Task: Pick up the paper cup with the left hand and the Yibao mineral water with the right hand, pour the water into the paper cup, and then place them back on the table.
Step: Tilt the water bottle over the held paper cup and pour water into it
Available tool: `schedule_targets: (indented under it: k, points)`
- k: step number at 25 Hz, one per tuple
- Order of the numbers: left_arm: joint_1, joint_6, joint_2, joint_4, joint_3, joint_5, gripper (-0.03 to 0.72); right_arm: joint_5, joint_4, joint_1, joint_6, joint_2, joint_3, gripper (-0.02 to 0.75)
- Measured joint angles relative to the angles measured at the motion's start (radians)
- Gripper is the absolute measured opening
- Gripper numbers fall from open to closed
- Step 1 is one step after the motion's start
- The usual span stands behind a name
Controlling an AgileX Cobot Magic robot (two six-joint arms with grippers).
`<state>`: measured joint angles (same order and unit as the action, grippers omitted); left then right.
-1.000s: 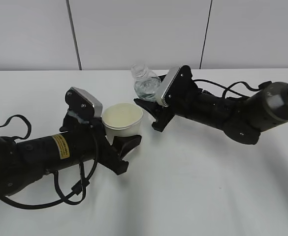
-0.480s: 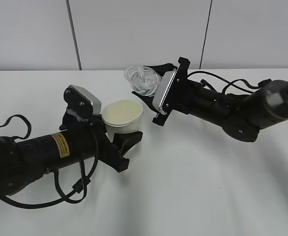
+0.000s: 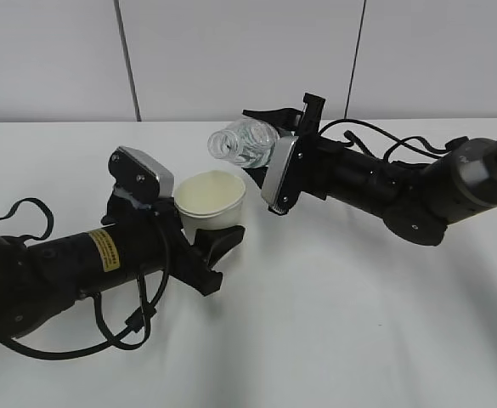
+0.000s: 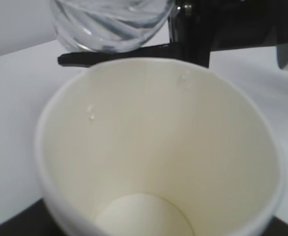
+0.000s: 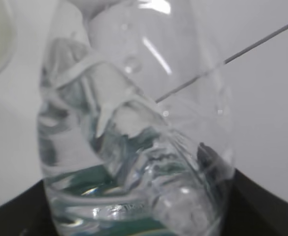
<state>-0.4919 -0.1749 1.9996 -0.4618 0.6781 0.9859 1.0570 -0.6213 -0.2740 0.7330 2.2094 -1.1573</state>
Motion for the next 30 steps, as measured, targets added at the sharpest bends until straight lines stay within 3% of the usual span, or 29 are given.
schedule_targets:
  k: [30]
  points:
    - [0.0, 0.046, 0.0, 0.016, 0.0, -0.063, 0.402, 0.002, 0.04, 0.0, 0.31, 0.0, -0.003, 0.488]
